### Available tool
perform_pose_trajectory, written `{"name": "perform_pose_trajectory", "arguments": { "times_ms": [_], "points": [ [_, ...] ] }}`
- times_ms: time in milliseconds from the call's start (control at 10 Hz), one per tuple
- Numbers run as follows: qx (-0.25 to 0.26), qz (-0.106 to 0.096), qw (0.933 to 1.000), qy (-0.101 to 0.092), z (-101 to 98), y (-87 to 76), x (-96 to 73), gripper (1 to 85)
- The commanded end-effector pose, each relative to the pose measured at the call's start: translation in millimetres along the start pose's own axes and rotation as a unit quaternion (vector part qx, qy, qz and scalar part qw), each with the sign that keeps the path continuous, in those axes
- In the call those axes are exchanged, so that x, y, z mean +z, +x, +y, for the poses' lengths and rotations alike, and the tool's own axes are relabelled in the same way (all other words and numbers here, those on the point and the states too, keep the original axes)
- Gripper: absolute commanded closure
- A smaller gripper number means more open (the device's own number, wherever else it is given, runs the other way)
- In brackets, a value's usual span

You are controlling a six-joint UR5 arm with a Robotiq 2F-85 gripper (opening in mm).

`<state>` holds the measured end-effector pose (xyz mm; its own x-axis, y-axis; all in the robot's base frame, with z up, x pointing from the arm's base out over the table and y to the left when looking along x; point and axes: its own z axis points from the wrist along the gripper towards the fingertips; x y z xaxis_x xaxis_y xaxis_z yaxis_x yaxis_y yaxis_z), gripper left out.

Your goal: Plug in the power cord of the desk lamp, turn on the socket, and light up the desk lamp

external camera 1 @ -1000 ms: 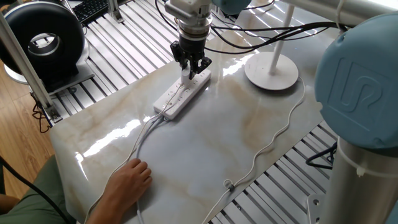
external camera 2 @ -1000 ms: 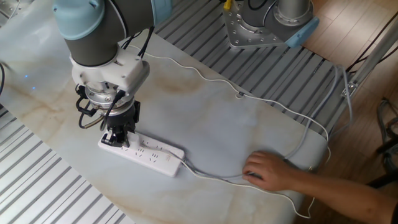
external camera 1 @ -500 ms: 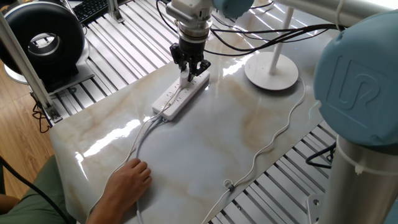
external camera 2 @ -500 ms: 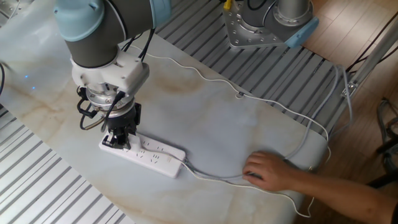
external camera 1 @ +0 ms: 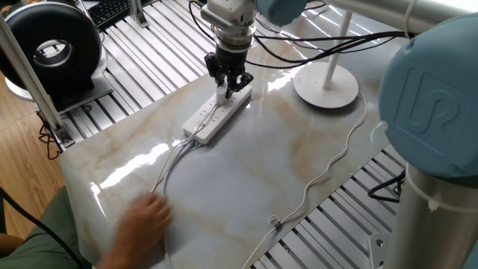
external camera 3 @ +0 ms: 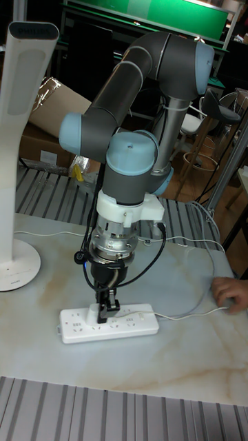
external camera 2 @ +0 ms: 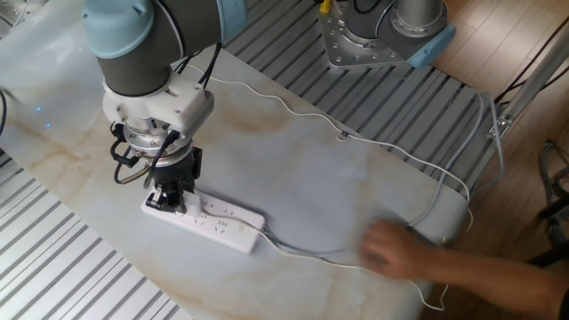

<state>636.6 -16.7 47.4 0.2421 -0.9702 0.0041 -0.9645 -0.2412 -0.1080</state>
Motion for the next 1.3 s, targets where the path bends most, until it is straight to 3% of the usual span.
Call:
{"name": "perform_pose_trajectory", "arguments": {
  "times_ms": [0,200,500,700,800,900,1100,1200],
  "points": [
    [0.017,0.019,0.9996,-0.011,9.1,10.7,-7.3,29.7],
    [0.036,0.011,0.9989,-0.026,19.1,4.5,-15.7,24.3],
    [0.096,0.033,0.9937,-0.047,31.3,7.6,-42.4,30.3],
    [0.186,0.054,0.9792,-0.062,41.6,8.2,-56.4,44.0],
    [0.260,0.053,0.9615,-0.071,48.4,2.7,-57.1,73.3],
    [0.332,0.043,0.9382,-0.088,55.2,-9.2,-56.3,84.7],
    [0.447,0.022,0.8844,-0.133,68.5,-38.5,-57.8,84.7],
    [0.497,0.014,0.8542,-0.153,72.2,-53.2,-59.2,84.7]
  ]
}}
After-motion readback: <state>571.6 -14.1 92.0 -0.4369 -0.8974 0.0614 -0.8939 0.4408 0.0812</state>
